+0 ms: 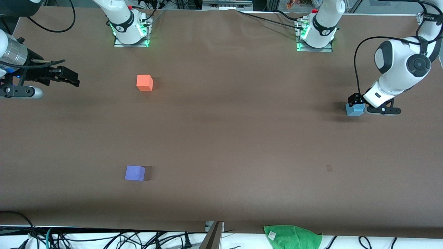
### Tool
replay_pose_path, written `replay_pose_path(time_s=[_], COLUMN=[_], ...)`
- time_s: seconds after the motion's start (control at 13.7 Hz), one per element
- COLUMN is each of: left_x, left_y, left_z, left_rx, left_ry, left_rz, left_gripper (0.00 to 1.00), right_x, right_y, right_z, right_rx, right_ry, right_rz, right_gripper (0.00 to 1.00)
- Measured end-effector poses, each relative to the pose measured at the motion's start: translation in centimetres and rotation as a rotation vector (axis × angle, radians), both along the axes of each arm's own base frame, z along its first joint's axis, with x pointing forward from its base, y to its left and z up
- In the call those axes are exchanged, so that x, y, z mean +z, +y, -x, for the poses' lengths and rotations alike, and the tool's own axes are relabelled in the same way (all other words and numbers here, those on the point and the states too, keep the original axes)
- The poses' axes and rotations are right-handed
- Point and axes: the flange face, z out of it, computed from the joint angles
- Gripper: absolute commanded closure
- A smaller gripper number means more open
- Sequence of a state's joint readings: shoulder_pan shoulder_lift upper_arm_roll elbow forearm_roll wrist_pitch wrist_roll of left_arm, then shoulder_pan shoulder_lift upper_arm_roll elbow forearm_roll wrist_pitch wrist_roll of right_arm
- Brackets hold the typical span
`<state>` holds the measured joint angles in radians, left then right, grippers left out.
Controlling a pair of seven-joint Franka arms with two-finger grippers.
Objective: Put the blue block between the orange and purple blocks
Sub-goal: 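Lower the left gripper and grasp the light-blue cube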
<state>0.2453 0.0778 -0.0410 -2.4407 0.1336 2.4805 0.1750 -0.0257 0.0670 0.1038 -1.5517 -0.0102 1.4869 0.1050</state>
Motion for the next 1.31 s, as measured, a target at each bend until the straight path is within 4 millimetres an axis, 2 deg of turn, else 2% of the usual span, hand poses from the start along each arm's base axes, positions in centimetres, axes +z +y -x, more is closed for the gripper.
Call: replay_pose_path(time_s=[0.37,0.58,0.8,0.88,0.95,1.1,1.17,1.31], left_x=[-3.6,-4.7,-5.5,-5.7,-5.9,-6.6,-7.1,-7.5], left_y=[2.2,3.5,3.6,3.5,3.5,3.5,3.7,4.2], left_z=[0.3,0.7,0.9,1.0,1.0,1.3,1.5,1.7], left_rx=[0.005,0.012,0.012,0.011,0.01,0.013,0.019,0.029], left_ry=[0.003,0.005,0.02,0.025,0.029,0.043,0.054,0.059], left_rz=[0.016,0.021,0.027,0.028,0.03,0.034,0.038,0.042], left_gripper=[0.0,0.0,0.03,0.16,0.35,0.54,0.74,0.99], right_x=[0.0,0.0,0.0,-0.1,-0.2,-0.4,-0.5,-0.6], right_y=[0.0,0.0,0.0,0.0,0.0,-0.2,-0.3,-0.4], right_z=[0.0,0.0,-0.2,-0.3,-0.4,-0.5,-0.5,-0.6], right_rx=[0.0,0.0,0.0,0.0,-0.001,-0.004,-0.005,-0.007], right_ry=[-0.001,-0.001,-0.007,-0.01,-0.01,-0.007,-0.007,-0.007], right_rz=[-0.002,-0.003,-0.003,-0.004,-0.004,-0.004,-0.004,-0.004], right_gripper=[0.0,0.0,0.0,0.0,0.0,0.0,0.0,0.0])
